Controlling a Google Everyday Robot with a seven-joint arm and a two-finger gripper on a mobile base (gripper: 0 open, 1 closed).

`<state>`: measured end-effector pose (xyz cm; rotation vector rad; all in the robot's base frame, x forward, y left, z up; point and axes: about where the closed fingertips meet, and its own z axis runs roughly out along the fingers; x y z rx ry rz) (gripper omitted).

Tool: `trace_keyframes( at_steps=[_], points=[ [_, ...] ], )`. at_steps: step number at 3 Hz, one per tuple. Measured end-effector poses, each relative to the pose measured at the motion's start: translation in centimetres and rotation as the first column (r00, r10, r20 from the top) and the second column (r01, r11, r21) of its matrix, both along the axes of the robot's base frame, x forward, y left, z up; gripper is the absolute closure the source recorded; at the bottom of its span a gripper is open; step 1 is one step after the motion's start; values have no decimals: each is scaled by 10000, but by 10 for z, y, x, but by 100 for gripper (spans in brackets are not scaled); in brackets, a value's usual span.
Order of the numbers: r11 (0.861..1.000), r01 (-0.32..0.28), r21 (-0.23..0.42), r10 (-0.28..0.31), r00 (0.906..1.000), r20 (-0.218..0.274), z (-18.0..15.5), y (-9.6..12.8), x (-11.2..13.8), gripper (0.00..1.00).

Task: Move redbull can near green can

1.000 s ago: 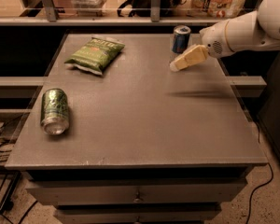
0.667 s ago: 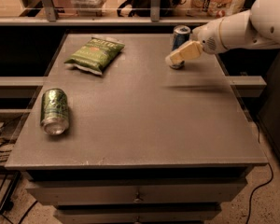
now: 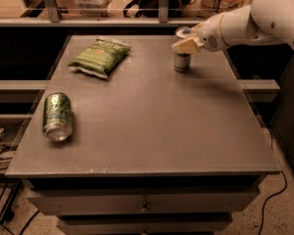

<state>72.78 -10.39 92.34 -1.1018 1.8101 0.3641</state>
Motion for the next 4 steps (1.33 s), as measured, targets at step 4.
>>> trace_keyframes(
  at_steps=[4],
  points=[
    [9509, -3022, -672, 3026, 9531, -46, 34, 82, -63, 100]
  ],
)
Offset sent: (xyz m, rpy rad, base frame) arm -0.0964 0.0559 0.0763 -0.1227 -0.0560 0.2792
